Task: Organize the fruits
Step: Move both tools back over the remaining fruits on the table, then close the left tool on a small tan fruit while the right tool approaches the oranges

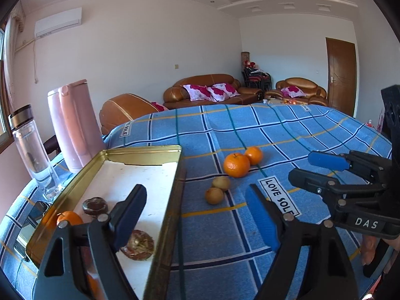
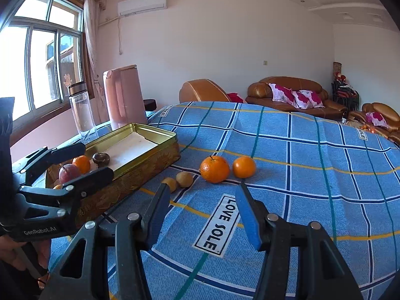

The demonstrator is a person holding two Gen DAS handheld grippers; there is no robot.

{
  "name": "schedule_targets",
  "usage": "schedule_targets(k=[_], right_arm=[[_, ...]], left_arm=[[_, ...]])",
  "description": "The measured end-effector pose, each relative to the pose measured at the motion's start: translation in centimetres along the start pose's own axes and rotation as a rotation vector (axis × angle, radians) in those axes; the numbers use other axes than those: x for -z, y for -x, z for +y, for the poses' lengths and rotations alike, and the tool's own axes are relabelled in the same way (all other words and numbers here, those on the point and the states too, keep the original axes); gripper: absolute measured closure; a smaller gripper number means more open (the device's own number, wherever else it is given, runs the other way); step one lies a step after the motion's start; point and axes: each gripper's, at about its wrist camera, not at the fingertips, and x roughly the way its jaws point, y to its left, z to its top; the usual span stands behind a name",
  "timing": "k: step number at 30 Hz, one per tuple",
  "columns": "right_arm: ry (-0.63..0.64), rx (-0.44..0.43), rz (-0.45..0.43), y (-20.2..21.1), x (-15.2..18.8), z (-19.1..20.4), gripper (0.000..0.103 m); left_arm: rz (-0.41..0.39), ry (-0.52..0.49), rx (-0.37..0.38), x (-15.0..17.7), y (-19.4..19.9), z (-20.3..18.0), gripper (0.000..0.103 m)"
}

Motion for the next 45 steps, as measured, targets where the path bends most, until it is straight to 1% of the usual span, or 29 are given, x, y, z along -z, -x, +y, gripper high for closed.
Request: schedule_targets(k=[1, 3, 5, 7, 9, 12, 13, 14, 16, 19, 20, 25, 30, 33, 36, 39, 42, 43, 45], right_arm=[[-0.006, -0.001, -0.006, 0.2, 0.0, -0.2, 0.047], [-0.015, 0.005, -0.015, 0.5, 0.1, -0.7, 0.047], [-0.029, 0.001, -0.022, 0.7, 0.1, -1.1, 0.047], [-0.037, -0.005, -0.027, 0.8, 0.1, -1.2, 0.047], [-0.035, -0.009, -0.031, 0.9, 0.1, -1.2, 0.044], [-0.043, -0.017, -0.041, 1.1, 0.2, -1.3, 0.041], [-0.048, -0.02, -0.044, 1.2, 0.2, -1.5, 0.04], [-0.054, -0.023, -0.045, 1.2, 0.3, -1.6, 0.04], [-0.066, -0.029, -0.049, 1.3, 0.3, -1.9, 0.039], [-0.079, -0.033, -0.051, 1.4, 0.3, -2.0, 0.037], [-0.081, -0.034, -0.052, 1.3, 0.3, -2.1, 0.036], [-0.075, -0.033, -0.042, 1.2, 0.3, -2.1, 0.035], [-0.023, 0.016, 0.0, 0.8, 0.0, -2.1, 0.035], [-0.046, 0.032, 0.016, 0.6, -1.0, -3.0, 0.035], [-0.04, 0.045, 0.033, -0.1, -2.4, -3.2, 0.035], [-0.036, 0.052, 0.067, -1.9, -3.6, -2.9, 0.035], [-0.02, 0.067, 0.11, -4.7, -4.2, -2.3, 0.035], [-0.022, 0.063, 0.13, -5.8, -4.2, -2.2, 0.036], [-0.019, 0.059, 0.164, -7.6, -4.2, -1.7, 0.042]], left_arm=[[0.018, -0.006, 0.019, -0.2, -0.6, -0.4, 0.026], [0.059, -0.019, 0.045, -0.6, -2.1, -1.3, 0.039], [0.111, -0.029, 0.065, -0.9, -3.7, -2.1, 0.046], [0.165, -0.015, 0.087, -1.0, -5.4, -2.3, 0.053], [0.226, -0.007, 0.109, -1.0, -7.1, -2.5, 0.056], [0.286, 0.011, 0.126, -0.7, -9.1, -2.5, 0.058], [0.295, 0.018, 0.115, -0.6, -9.5, -2.4, 0.059], [0.305, 0.018, 0.102, -0.5, -9.9, -2.3, 0.061], [0.308, 0.023, 0.108, -0.6, -10.3, -2.2, 0.062], [0.342, 0.018, 0.108, -0.5, -11.0, -2.1, 0.072], [0.357, 0.025, 0.113, -0.4, -11.3, -1.9, 0.077], [0.352, 0.025, 0.12, -0.5, -11.2, -1.8, 0.078], [0.289, 0.042, 0.121, -1.0, -10.3, -1.5, 0.078], [0.263, 0.055, 0.112, -1.3, -10.1, -1.2, 0.078], [0.243, 0.068, 0.103, -1.8, -10.5, -1.0, 0.078], [0.209, 0.083, 0.075, -2.4, -10.7, -0.7, 0.078], [0.162, 0.087, 0.034, -2.8, -10.6, -0.4, 0.078], [0.155, 0.093, 0.028, -2.9, -10.6, -0.3, 0.078], [0.145, 0.105, 0.025, -3.1, -10.6, 0.0, 0.078]])
